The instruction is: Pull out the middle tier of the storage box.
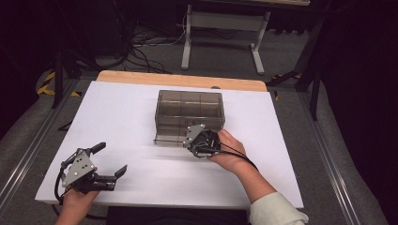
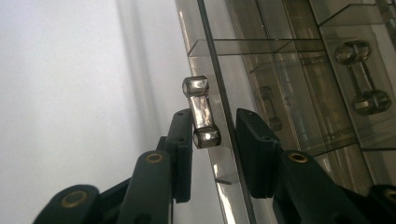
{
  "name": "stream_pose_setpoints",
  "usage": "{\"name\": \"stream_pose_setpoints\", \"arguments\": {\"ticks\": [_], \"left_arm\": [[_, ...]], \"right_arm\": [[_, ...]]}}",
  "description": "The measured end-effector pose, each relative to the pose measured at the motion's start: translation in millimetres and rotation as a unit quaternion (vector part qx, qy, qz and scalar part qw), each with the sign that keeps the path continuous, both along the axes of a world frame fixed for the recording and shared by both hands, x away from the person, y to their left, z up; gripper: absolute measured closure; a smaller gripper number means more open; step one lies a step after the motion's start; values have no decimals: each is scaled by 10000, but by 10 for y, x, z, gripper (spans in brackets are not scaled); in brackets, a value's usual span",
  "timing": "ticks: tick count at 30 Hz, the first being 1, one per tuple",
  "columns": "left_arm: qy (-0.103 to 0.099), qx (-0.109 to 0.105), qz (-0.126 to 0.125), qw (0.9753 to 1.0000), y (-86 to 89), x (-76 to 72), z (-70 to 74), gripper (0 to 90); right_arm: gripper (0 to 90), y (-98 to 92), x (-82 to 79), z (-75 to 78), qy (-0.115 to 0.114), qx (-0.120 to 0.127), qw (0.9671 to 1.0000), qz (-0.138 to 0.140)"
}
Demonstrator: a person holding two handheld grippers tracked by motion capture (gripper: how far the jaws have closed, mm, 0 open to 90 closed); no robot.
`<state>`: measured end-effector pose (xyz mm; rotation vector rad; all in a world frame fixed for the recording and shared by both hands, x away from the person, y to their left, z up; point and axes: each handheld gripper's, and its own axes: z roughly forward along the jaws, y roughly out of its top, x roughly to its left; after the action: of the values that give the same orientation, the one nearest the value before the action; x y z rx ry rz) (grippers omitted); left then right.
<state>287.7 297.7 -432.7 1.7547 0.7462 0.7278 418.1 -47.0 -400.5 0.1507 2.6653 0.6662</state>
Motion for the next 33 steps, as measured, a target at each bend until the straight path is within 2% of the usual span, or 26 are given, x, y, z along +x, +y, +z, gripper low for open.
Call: {"name": "stream_pose_setpoints", "arguments": {"ticks": [4,8,10,16,17,22,26,33], "left_arm": [[-29,83,10,10000,2,5,2,3],[13,15,-11,10000,-11,4,-4,3],[15,13,-6,10000,-10,4,-4,3],[25,-4,-4,10000,-8,5,-6,3],[22,3,-7,10000,-8,5,-6,3],[22,3,-3,10000,-6,4,-5,3],[25,1,-13,10000,-8,6,-6,2],[19,55,-67,10000,-21,30,-6,3]], "right_arm": [[683,-4,-36,-16,-1,2,10000,10],[683,-11,-44,-26,-13,-5,10000,27],[682,-12,-52,-27,38,33,10000,-49],[681,-9,-51,-32,-32,32,10000,-65],[681,-16,-48,-29,-7,-41,10000,25],[680,-17,-51,-40,0,-58,10000,32],[657,-31,-63,-45,125,63,9999,35],[627,-107,-131,47,96,442,9990,-24]]}}
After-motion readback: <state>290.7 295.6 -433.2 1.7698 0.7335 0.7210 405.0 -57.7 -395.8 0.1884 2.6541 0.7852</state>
